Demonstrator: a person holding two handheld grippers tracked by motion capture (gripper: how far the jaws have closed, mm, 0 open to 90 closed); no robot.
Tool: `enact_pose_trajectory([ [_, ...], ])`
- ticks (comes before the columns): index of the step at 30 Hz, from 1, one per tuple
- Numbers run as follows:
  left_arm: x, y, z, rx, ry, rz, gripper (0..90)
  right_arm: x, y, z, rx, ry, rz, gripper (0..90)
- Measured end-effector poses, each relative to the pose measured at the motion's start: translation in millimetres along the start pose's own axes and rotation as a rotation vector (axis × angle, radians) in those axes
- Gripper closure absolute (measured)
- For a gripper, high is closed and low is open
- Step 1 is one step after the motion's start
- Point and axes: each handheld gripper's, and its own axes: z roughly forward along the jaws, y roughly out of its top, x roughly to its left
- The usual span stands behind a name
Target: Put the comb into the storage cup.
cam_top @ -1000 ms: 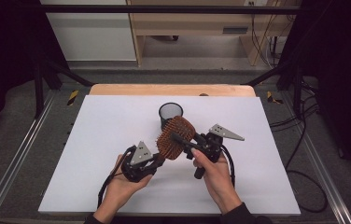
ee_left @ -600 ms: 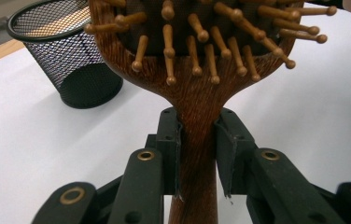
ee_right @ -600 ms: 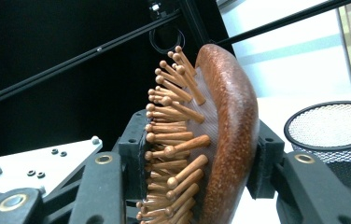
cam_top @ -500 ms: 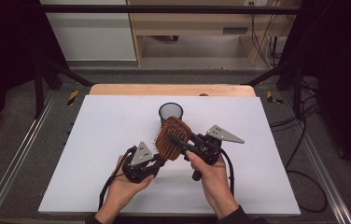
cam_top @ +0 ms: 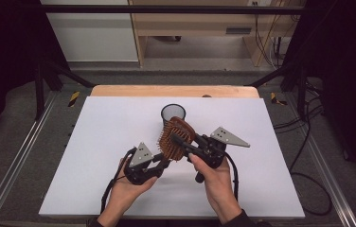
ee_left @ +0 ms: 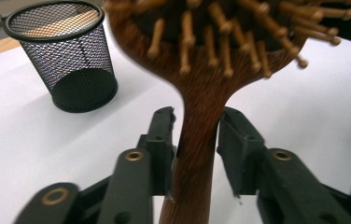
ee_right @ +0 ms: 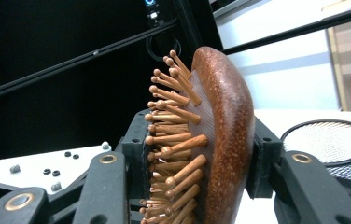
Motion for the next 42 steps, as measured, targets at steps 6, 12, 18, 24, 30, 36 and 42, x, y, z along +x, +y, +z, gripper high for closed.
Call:
enact_pose_trajectory([
  [6, 1.7, 1.2, -1.1, -0.013, -0.007, -0.015, 59.0, -8.8, 6.7, -10.5, -0.029, -0.037, 0.006, 53.0],
  [12, 4.2, 0.7, -2.6, -0.031, 0.004, -0.032, 49.9, -24.8, 9.0, -20.7, -0.049, -0.090, 0.023, 52.9],
  [18, 11.8, 0.2, -10.3, -0.071, 0.042, -0.071, 38.1, -41.0, 12.8, -33.6, -0.073, -0.146, 0.033, 52.9],
  [24, 28.5, -3.4, -22.1, -0.116, 0.098, -0.121, 24.4, -54.4, 19.9, -48.0, -0.112, -0.193, 0.051, 52.9],
  [30, 42.4, -12.4, -32.2, -0.155, 0.187, -0.166, 14.7, -63.2, 24.7, -57.2, -0.137, -0.218, 0.059, 52.8],
  [36, 54.9, -20.1, -47.0, -0.182, 0.249, -0.160, 10.6, -67.6, 24.6, -62.2, -0.144, -0.230, 0.070, 52.7],
  [42, 70.2, -35.9, -65.5, -0.218, 0.296, -0.185, 8.5, -68.3, 23.8, -61.0, -0.146, -0.234, 0.067, 52.6],
])
